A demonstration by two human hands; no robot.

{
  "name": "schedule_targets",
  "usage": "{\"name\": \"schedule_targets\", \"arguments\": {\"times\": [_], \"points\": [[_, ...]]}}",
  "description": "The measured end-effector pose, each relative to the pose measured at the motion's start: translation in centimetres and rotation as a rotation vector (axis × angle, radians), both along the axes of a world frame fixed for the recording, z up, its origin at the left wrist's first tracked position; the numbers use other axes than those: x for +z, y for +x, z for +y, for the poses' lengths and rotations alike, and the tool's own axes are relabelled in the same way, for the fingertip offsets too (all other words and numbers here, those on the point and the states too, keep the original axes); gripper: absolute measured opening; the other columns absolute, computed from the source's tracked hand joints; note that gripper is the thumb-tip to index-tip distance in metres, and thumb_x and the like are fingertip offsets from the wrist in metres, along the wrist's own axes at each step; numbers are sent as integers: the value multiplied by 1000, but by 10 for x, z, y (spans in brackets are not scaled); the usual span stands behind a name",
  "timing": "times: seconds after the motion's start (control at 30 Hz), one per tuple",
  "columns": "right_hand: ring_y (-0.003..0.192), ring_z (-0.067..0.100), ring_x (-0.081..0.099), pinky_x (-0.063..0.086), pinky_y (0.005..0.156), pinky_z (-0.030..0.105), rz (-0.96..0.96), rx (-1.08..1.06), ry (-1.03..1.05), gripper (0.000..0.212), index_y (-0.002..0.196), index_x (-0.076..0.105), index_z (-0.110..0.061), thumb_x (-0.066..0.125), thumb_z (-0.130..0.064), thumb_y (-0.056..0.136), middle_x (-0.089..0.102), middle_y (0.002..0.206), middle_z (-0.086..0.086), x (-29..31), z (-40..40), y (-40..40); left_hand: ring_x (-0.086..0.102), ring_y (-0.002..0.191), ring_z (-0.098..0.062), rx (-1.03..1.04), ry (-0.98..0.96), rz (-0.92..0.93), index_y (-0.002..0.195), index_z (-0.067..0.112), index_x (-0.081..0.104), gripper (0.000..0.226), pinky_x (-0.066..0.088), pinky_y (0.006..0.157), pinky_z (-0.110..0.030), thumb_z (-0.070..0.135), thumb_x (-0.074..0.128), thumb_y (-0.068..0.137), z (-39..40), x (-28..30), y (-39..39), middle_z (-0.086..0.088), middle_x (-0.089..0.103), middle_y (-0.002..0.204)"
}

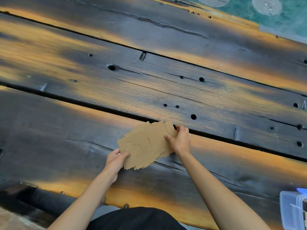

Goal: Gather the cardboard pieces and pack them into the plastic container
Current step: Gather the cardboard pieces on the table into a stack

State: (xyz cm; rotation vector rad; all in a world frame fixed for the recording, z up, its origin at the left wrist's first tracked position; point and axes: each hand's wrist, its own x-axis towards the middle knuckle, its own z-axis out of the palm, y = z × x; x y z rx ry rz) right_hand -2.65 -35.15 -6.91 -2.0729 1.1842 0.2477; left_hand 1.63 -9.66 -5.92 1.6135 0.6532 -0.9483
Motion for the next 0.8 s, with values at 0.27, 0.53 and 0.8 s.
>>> {"name": "schedule_targets", "arguments": {"times": [0.27, 0.53, 0.8], "points": [[124, 23, 46, 41, 108, 45, -107, -63, 98, 66, 137, 54, -27, 85, -16, 80, 66, 125, -3, -2, 0, 2, 73, 90, -15, 40, 24, -42, 101, 22, 75, 21, 58, 75, -34, 5, 64, 91, 7, 3, 14, 11, 81, 87], [104, 22, 65, 56, 84, 35, -290, -250, 396, 52, 126, 60, -22, 78, 2, 84, 62, 103, -8, 1, -17, -10, 70, 100, -21, 103, 50, -58, 105, 20, 74, 24, 55, 93, -45, 6, 62, 91, 33, -1, 34, 3, 78, 107], [93, 19, 77, 60, 79, 34, -408, -462, 632, 60, 139, 56, -15, 78, -1, 86, 81, 103, 7, 10, -30, -28, 71, 102, -22, 105, 39, -58, 100, 21, 75, 21, 58, 86, -41, 6, 63, 90, 30, -4, 37, 6, 79, 103]]}}
